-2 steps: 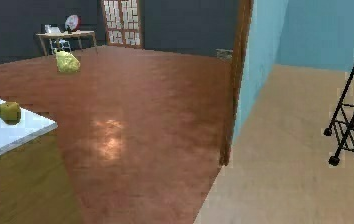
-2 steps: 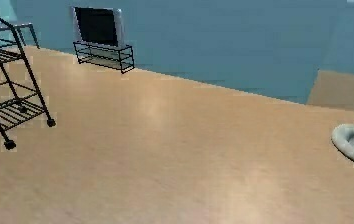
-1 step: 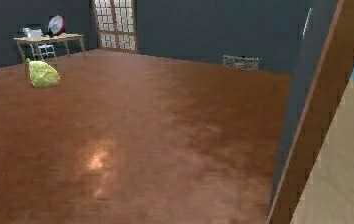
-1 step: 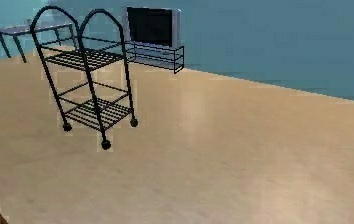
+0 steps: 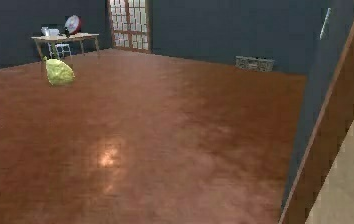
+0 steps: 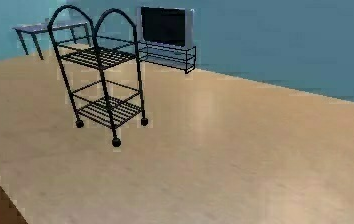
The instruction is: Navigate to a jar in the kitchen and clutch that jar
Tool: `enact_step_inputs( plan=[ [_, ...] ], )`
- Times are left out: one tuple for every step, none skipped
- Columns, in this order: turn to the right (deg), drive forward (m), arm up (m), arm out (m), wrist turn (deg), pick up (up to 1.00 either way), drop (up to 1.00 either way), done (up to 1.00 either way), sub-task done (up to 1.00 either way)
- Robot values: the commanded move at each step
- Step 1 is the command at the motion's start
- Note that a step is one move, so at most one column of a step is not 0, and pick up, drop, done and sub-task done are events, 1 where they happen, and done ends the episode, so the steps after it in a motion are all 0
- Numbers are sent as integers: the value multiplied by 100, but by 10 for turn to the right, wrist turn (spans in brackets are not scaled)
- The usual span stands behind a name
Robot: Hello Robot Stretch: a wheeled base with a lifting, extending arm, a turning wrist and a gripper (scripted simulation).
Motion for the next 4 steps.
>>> enact_step_inputs(
  plan=[
    [0,30,0,0,0,0,0,0,0],
    [-420,0,0,0,0,0,0,0,0],
    [0,100,0,0,0,0,0,0,0],
    [0,100,0,0,0,0,0,0,0]
  ],
)
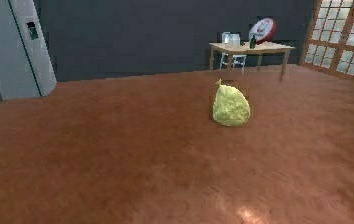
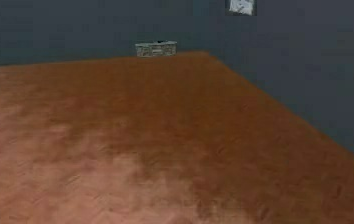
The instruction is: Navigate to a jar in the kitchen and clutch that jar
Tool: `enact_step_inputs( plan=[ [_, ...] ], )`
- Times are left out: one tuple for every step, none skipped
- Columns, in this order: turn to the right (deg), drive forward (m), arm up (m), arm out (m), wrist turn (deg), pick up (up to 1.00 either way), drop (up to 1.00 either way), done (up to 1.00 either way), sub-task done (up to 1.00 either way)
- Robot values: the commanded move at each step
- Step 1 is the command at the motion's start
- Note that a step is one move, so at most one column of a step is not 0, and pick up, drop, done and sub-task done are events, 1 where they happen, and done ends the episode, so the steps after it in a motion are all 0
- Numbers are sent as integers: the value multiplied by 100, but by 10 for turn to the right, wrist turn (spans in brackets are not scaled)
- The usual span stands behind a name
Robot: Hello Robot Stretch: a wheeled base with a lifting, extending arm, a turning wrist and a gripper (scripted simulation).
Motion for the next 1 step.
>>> enact_step_inputs(
  plan=[
    [0,100,0,0,0,0,0,0,0]
  ],
)
